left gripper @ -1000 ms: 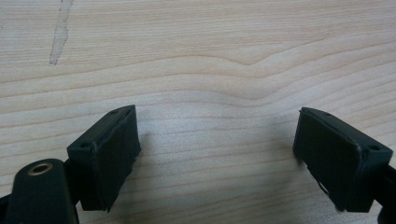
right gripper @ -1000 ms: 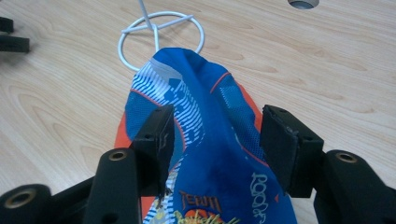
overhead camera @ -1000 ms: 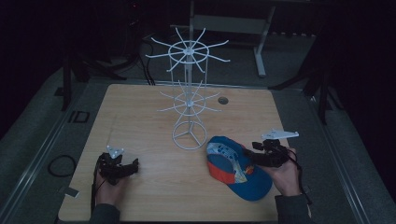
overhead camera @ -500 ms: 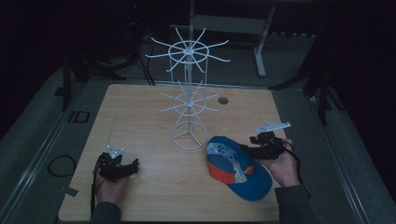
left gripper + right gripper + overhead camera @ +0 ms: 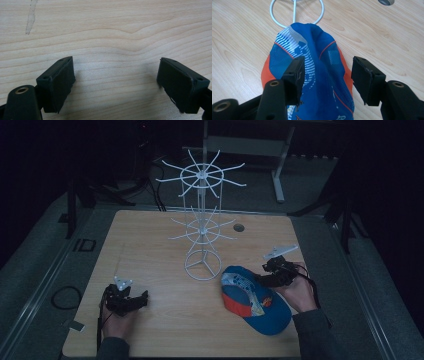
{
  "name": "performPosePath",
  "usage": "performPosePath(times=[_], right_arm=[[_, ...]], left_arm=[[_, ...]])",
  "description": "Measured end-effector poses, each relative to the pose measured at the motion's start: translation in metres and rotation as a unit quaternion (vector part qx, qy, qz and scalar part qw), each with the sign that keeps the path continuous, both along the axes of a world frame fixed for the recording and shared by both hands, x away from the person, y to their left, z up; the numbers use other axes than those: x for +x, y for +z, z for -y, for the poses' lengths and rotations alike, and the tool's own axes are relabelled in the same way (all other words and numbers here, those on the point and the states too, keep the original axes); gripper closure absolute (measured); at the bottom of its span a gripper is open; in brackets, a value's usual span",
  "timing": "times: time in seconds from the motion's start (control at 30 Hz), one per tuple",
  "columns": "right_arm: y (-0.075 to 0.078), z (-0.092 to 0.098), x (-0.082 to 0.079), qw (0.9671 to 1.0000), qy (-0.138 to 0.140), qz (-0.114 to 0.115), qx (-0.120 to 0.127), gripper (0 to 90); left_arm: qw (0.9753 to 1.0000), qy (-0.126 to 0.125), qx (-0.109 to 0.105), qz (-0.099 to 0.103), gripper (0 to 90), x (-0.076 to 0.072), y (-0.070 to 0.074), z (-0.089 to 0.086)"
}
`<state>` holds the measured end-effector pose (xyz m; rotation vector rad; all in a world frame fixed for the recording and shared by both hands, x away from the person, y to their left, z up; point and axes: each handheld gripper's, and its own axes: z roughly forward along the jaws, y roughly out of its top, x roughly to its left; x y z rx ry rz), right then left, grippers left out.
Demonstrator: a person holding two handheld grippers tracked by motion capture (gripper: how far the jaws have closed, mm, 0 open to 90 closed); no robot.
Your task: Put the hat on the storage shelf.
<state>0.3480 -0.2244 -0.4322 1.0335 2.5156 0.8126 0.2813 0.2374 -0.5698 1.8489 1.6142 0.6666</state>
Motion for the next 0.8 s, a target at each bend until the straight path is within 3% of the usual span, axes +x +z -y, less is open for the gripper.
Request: performPosePath(times=[0.23, 0.8], right_arm=[[-0.001, -0.008, 0.01, 0.9997, 0.015, -0.012, -0.013, 43.3], [-0.02, -0.031, 0.03, 0.9972, 0.042, -0.041, -0.046, 42.1]], left_arm=[[1.0, 0.0, 0.001, -0.002, 15.1, -0.001, 0.0, 0.0], [1.0, 0.002, 0.001, -0.001, 15.1, -0.001, 0.0, 0.001]])
